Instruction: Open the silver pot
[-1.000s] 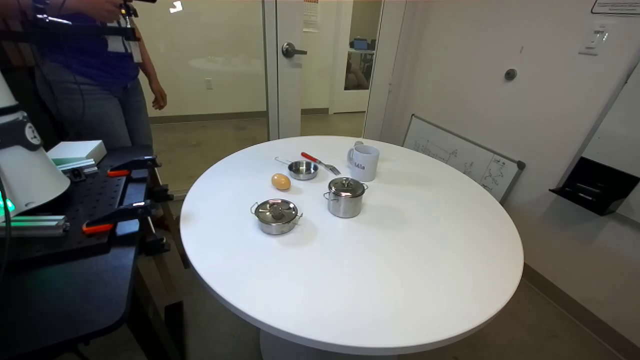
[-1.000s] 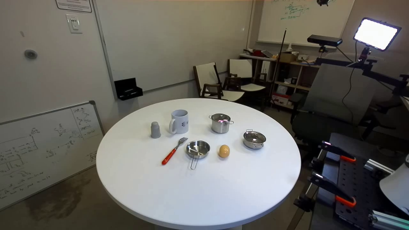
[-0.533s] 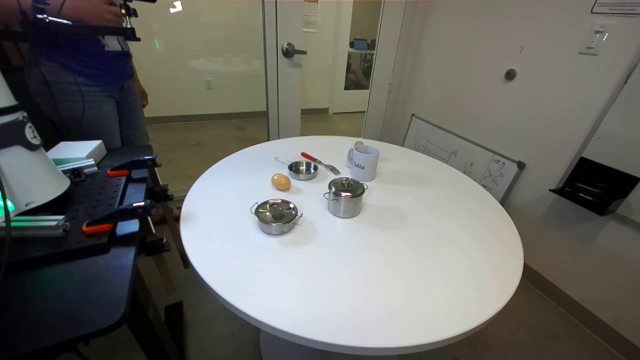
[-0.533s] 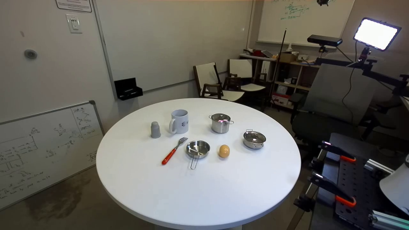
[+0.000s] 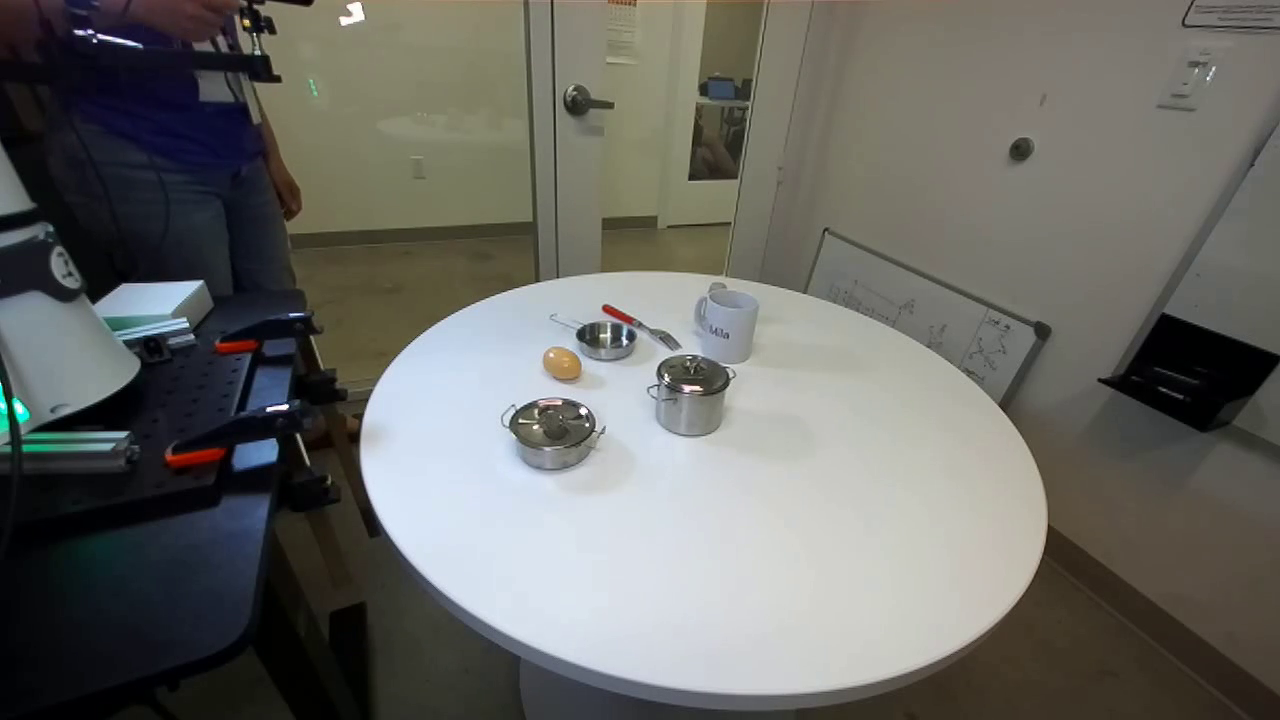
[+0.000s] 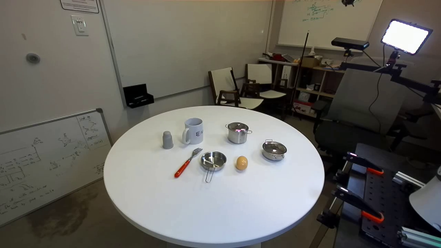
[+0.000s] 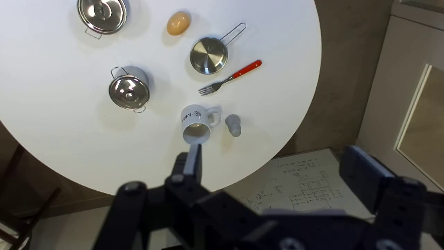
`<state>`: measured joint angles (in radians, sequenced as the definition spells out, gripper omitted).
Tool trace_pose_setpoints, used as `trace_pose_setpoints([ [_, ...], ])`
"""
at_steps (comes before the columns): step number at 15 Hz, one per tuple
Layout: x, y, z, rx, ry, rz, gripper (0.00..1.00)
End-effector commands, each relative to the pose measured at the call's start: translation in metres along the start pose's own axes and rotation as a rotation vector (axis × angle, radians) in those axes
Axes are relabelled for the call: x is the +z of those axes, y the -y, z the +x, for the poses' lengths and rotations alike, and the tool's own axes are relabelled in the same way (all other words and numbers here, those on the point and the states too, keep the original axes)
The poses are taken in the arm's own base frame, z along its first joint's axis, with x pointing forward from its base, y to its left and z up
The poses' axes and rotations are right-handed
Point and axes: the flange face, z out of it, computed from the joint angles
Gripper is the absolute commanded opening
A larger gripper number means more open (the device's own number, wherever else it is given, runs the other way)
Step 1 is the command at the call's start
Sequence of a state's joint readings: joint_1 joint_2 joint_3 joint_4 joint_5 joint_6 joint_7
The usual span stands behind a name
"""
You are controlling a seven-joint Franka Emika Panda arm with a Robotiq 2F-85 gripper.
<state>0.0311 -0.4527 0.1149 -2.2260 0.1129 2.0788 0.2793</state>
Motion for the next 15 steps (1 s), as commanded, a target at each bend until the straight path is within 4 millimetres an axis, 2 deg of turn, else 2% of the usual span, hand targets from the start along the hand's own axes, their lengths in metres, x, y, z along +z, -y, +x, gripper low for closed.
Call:
trace_pose_setpoints([
  [1, -0.001, 0.000, 0.000, 0.000, 0.001, 0.000, 1.00],
  [5, -0.001, 0.000, 0.000, 0.000, 0.001, 0.000, 1.00],
  [9, 0.022, 0.006, 0.021, 0.041, -0.035, -0.084, 1.00],
  [11, 0.040, 0.006, 0.044, 0.051, -0.081, -0.152, 1.00],
  [15, 0.114, -0.038, 0.088, 0.078, -0.076, -0.310, 1.00],
])
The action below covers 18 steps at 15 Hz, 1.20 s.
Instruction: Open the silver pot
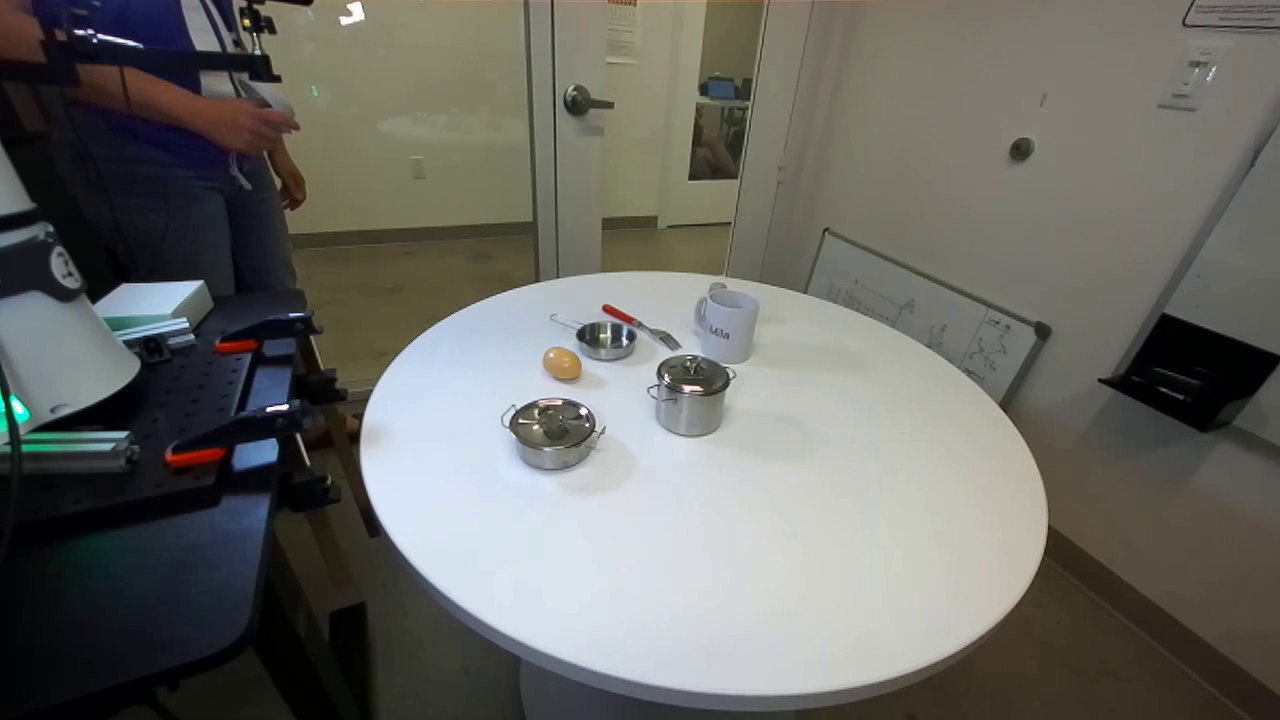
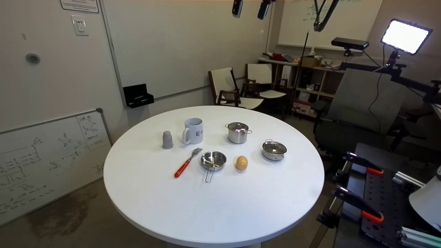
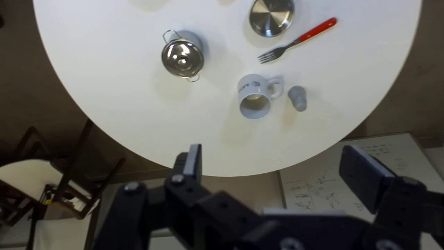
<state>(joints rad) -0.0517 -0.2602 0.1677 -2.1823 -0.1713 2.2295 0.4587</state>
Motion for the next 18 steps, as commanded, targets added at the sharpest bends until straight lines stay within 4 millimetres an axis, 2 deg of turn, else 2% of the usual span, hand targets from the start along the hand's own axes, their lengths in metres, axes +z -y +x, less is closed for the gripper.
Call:
trace_pose_setpoints([
  [1, 0.076, -0.016, 0.041, 0.032, 0.035, -0.119, 1.00],
  [3, 0.127, -0.032, 0.047, 0.027, 0.136, -0.107, 1.00],
  [5, 0.168, -0.045, 0.052, 0.055, 0.219, -0.051, 1.00],
  [7, 0.203, -0.057, 0.057, 0.112, 0.292, 0.025, 1.00],
  [9, 0.226, -0.064, 0.062, 0.168, 0.352, 0.102, 1.00],
  [11, 0.239, -0.066, 0.066, 0.216, 0.387, 0.166, 1.00],
  [12, 0.235, -0.064, 0.065, 0.231, 0.386, 0.187, 1.00],
  [13, 0.237, -0.068, 0.055, 0.213, 0.372, 0.132, 1.00],
  [18, 0.238, -0.065, 0.061, 0.233, 0.373, 0.163, 1.00],
])
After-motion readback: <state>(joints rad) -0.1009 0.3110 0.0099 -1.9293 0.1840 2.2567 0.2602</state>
